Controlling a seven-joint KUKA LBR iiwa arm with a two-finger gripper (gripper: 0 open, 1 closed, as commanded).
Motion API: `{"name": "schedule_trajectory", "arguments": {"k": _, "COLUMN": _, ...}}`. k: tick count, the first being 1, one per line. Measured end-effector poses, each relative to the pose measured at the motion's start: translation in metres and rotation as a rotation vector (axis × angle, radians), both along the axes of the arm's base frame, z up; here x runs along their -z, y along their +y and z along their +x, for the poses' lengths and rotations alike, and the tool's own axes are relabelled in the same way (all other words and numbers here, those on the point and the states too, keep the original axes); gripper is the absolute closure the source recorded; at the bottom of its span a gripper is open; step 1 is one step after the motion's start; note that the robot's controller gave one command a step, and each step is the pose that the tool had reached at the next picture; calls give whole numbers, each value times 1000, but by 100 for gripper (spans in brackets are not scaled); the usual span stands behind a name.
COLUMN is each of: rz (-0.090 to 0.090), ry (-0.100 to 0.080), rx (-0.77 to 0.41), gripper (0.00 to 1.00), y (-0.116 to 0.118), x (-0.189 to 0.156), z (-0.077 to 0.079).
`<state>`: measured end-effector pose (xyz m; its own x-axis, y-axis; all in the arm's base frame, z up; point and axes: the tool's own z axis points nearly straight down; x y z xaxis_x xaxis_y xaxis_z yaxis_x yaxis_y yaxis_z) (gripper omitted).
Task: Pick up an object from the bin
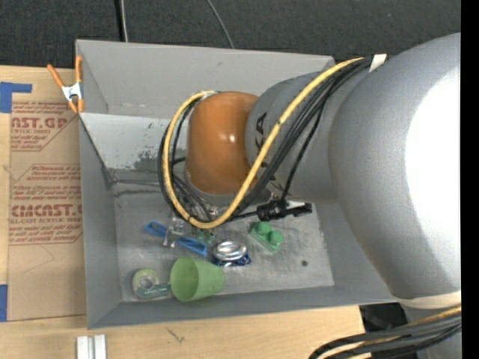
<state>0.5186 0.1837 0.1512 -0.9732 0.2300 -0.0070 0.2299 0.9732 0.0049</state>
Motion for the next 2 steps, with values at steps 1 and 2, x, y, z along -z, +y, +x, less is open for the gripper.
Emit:
{"name": "schedule_trajectory", "arguments": {"k": 1, "rz": -1, "ry": 5, "rx": -1, "gripper": 100, "y": 1, "x": -16, "z": 1}}
{"name": "schedule_trajectory", "arguments": {"k": 2, "rz": -1, "ry": 4, "rx": -2, "gripper": 100, "y": 2, "x": -44, "z": 1}}
